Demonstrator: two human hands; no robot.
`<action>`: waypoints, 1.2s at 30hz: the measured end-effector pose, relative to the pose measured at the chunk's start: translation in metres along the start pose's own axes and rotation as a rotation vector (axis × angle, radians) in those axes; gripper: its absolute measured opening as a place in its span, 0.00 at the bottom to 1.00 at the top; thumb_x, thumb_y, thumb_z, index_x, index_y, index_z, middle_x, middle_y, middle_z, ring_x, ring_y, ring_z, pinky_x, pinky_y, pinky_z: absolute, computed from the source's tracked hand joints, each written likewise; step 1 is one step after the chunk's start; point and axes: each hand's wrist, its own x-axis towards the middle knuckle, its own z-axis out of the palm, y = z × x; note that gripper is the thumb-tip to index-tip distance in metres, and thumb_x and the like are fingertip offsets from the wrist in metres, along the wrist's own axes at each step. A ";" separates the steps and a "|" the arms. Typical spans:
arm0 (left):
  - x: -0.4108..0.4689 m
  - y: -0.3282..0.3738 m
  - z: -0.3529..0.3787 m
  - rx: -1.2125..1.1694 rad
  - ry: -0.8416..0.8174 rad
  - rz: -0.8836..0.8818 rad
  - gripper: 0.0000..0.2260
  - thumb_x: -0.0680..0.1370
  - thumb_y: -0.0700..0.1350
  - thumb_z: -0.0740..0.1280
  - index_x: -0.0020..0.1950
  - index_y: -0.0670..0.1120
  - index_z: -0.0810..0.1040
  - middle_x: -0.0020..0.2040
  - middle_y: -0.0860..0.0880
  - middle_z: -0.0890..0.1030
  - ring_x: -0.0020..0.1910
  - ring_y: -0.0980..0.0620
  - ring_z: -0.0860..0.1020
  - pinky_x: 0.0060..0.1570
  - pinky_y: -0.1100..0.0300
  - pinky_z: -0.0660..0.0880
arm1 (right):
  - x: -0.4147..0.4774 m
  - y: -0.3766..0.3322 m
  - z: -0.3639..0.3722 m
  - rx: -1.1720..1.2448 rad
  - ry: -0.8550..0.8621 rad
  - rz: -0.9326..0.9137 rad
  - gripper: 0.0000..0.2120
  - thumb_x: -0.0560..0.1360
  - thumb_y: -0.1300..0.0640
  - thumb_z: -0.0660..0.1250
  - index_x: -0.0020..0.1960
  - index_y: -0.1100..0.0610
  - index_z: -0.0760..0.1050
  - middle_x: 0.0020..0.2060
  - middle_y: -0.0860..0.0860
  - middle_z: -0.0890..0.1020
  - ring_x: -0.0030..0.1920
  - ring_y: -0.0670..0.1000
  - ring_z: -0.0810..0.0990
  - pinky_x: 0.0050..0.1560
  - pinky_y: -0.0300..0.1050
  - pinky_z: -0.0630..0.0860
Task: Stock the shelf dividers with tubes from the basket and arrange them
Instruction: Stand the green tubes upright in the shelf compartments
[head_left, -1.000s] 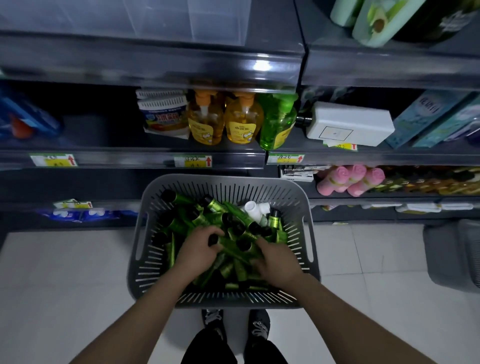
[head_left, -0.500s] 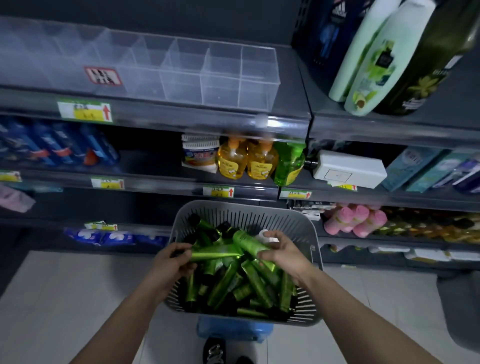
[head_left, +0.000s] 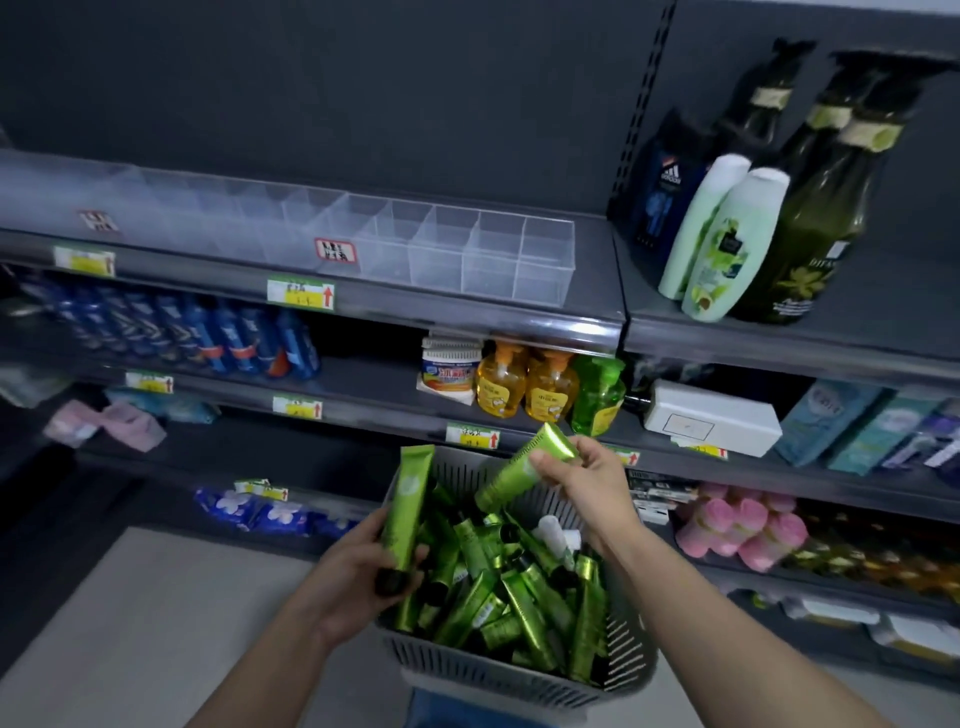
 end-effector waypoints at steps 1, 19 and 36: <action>0.000 0.003 0.005 0.010 -0.006 0.025 0.22 0.68 0.29 0.59 0.57 0.46 0.76 0.43 0.41 0.80 0.40 0.46 0.81 0.35 0.54 0.80 | 0.000 -0.006 0.003 -0.010 -0.004 -0.032 0.10 0.71 0.61 0.74 0.45 0.66 0.75 0.29 0.52 0.71 0.33 0.52 0.71 0.33 0.36 0.72; 0.002 0.173 0.075 0.508 -0.203 0.560 0.08 0.79 0.36 0.61 0.55 0.46 0.75 0.53 0.47 0.82 0.48 0.48 0.82 0.49 0.52 0.79 | 0.007 -0.130 0.080 -0.287 -0.004 -0.413 0.06 0.76 0.61 0.68 0.48 0.55 0.71 0.28 0.51 0.69 0.25 0.41 0.66 0.27 0.31 0.64; 0.046 0.279 0.203 0.759 -0.251 0.980 0.11 0.73 0.33 0.70 0.43 0.49 0.75 0.39 0.48 0.77 0.41 0.46 0.77 0.47 0.38 0.77 | 0.045 -0.237 0.046 -0.293 0.205 -0.649 0.03 0.73 0.64 0.71 0.43 0.57 0.79 0.34 0.53 0.81 0.30 0.42 0.78 0.31 0.30 0.71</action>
